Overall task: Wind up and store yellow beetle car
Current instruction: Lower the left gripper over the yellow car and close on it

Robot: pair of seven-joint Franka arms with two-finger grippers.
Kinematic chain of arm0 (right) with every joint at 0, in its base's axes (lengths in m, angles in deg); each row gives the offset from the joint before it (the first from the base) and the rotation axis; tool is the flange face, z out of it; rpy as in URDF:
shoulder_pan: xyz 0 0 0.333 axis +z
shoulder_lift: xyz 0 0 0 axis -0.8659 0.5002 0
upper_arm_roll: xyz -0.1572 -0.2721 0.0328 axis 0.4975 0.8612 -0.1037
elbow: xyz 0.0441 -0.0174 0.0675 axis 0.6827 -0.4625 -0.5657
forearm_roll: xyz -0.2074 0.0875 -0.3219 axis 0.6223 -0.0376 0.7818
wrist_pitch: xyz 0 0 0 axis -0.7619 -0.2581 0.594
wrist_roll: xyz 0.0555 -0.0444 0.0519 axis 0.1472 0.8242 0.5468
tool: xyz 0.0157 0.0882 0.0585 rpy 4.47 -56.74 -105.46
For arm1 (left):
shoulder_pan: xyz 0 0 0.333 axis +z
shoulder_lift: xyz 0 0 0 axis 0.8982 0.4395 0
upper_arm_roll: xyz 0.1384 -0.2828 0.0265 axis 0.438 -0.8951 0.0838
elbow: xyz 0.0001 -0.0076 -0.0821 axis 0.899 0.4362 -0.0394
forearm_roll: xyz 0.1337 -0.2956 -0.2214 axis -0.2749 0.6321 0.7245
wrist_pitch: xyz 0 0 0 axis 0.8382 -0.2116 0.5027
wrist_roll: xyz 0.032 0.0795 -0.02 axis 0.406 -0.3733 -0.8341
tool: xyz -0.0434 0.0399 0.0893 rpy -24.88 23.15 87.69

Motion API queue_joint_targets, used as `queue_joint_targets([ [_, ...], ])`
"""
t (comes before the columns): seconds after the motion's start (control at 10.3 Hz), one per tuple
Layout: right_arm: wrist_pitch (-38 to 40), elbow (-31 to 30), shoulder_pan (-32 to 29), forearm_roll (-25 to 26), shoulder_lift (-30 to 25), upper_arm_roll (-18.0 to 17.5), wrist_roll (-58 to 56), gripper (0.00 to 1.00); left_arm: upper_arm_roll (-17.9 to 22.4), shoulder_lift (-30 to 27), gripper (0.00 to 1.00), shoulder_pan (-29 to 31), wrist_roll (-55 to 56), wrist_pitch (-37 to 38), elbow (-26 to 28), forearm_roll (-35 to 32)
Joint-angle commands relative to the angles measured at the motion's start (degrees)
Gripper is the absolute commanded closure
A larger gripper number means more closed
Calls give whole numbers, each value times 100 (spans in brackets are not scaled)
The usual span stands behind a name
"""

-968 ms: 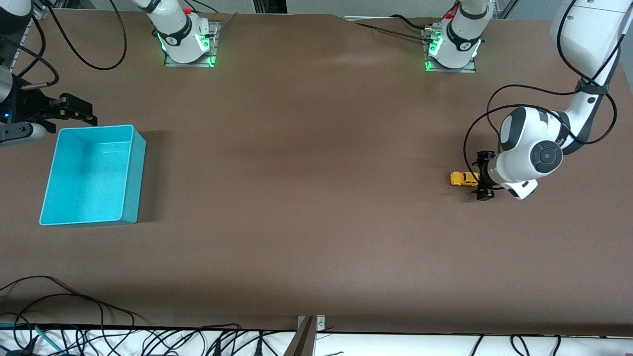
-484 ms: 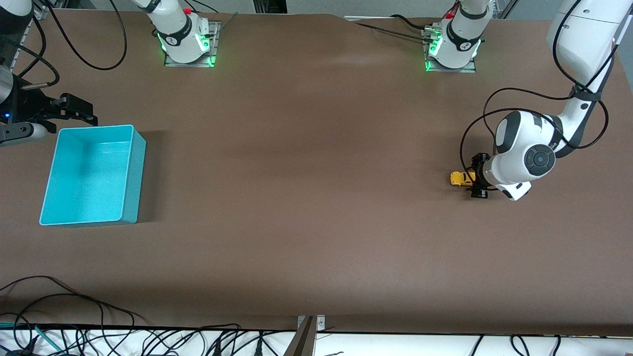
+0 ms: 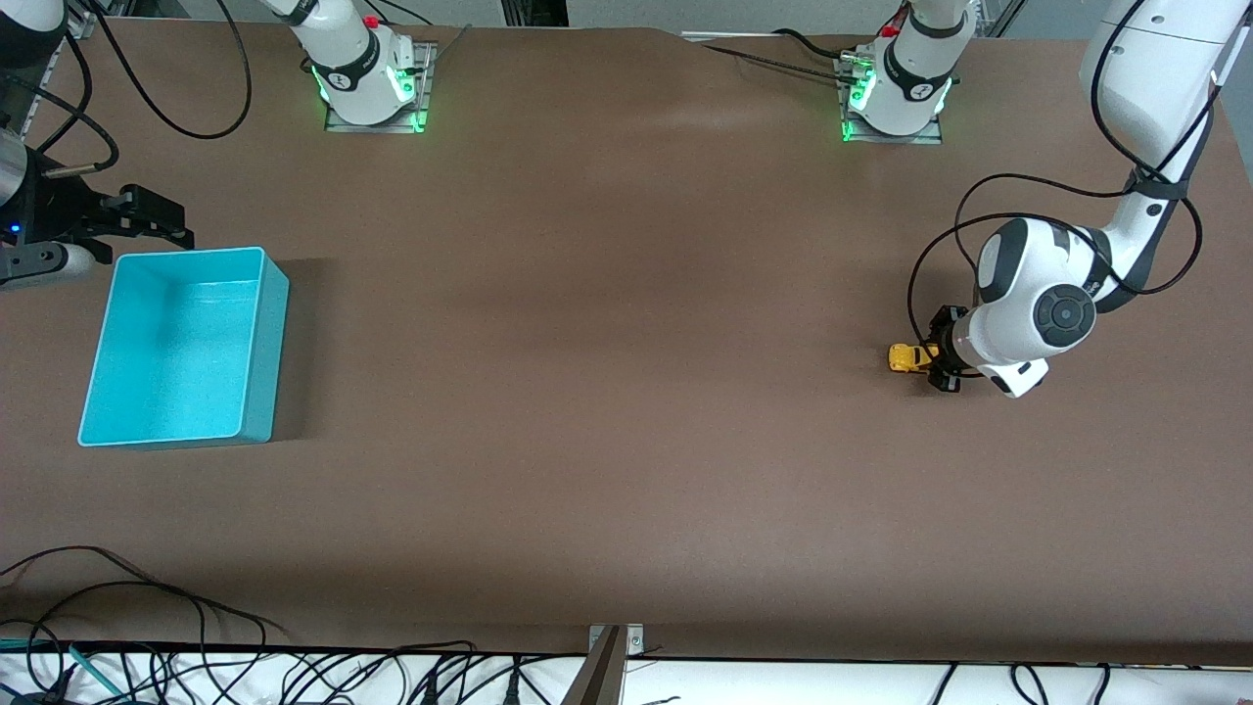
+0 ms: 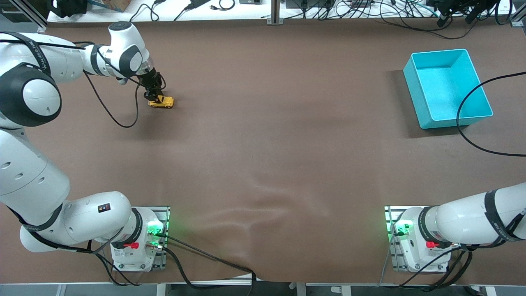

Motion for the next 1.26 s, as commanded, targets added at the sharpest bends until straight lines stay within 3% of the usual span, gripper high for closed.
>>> queue_joint_targets([
  [0.0,98,64,2,-8,4,-10,12,0,-310,-196,100,-53,633,218,-59,-169],
  [0.29,98,64,2,-8,4,-10,12,0,-680,-83,100,-88,1310,-9,-59,-151],
  [0.68,98,64,2,1,4,-10,12,0,-620,225,100,-221,1612,-546,-15,-247],
  [1.16,98,64,2,1,4,-11,20,0,-260,506,100,-80,1647,-679,3,-1028],
])
